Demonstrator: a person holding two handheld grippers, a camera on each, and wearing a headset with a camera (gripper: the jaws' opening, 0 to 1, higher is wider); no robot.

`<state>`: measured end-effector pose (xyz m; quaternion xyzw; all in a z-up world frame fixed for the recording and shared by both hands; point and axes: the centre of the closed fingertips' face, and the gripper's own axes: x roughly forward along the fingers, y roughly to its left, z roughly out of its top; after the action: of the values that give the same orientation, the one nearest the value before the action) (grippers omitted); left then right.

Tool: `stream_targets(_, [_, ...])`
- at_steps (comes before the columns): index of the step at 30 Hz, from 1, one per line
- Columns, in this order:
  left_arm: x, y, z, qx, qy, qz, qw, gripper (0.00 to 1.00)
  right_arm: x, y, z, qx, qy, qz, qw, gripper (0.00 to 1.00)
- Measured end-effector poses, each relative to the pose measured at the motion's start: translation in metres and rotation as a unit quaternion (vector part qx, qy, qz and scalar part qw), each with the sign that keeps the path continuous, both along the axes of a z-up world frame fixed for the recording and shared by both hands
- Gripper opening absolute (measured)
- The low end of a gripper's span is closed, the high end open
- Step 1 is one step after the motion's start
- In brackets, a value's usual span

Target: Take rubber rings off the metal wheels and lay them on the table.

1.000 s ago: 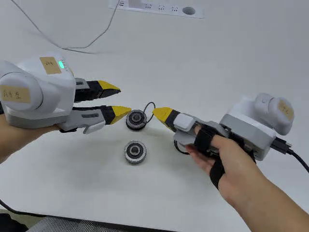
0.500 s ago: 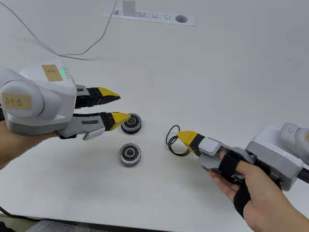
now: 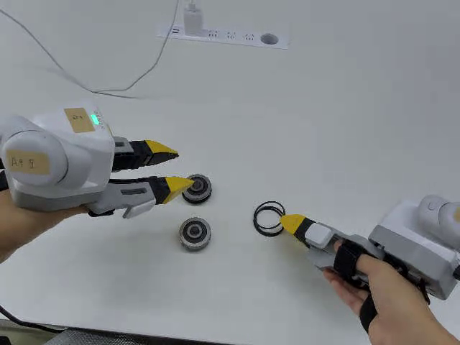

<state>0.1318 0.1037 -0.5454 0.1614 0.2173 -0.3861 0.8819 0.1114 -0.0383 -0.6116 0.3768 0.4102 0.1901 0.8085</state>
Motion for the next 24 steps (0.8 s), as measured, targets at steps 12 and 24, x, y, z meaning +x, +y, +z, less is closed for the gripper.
stream_targets(12, [0.000,0.001,-0.003,0.005,0.006,-0.002,1.0000,0.26,-0.002,-0.006,-0.002,-0.048,-0.020,0.022,0.9984,0.08])
stream_targets(24, [0.003,0.001,-0.021,0.023,0.024,-0.013,0.9994,0.26,0.007,0.011,0.020,-0.001,-0.060,0.029,0.9978,0.11])
